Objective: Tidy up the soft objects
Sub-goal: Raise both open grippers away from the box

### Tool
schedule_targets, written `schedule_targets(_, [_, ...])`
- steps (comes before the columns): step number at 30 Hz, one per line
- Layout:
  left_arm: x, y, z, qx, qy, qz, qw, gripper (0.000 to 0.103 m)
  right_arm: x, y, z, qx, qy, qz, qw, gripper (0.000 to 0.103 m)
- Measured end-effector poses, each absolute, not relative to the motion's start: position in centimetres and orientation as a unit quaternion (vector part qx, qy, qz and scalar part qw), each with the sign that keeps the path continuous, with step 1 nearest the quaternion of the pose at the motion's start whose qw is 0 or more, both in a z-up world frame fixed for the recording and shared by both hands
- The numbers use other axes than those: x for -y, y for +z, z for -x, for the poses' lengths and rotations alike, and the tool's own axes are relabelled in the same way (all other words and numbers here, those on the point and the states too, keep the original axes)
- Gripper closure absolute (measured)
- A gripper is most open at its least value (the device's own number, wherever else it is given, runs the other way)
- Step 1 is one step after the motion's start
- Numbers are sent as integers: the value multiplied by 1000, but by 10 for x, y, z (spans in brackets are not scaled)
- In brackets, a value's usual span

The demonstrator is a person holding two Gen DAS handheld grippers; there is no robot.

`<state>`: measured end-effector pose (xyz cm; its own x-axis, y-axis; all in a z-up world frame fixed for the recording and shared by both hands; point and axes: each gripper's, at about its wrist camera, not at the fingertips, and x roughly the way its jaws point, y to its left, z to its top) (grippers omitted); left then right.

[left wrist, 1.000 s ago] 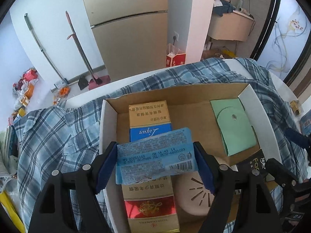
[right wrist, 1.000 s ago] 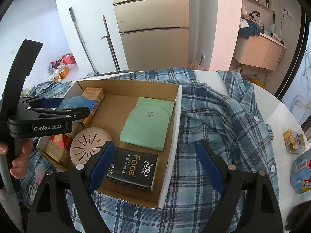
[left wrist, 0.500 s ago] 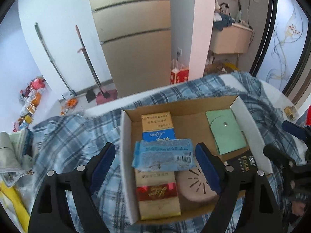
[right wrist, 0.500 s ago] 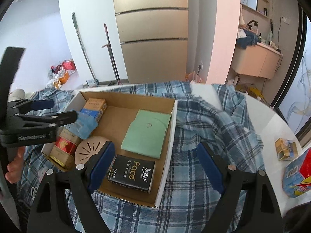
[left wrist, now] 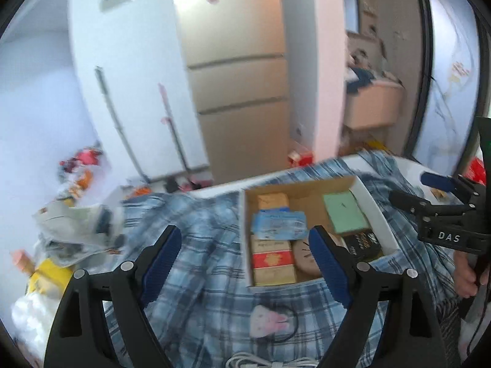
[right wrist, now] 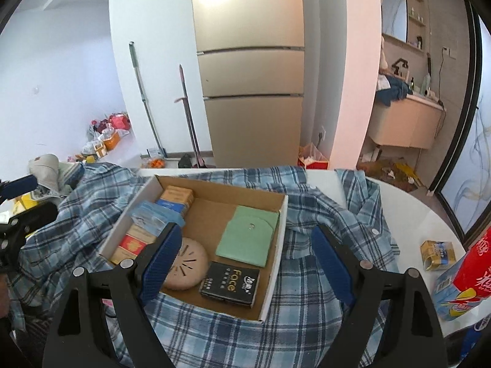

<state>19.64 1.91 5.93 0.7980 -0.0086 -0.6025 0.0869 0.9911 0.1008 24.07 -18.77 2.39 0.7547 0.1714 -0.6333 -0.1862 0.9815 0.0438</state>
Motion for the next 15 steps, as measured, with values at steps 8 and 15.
schedule_targets(8, [-27,68,-132,-255,-33,-49,965,0,168,35,-208,-323,122,26,938,18])
schedule_targets(15, [-36,45,-108,-282,-46,-33,958,0,139,13,-176,-341,154,55,926,17])
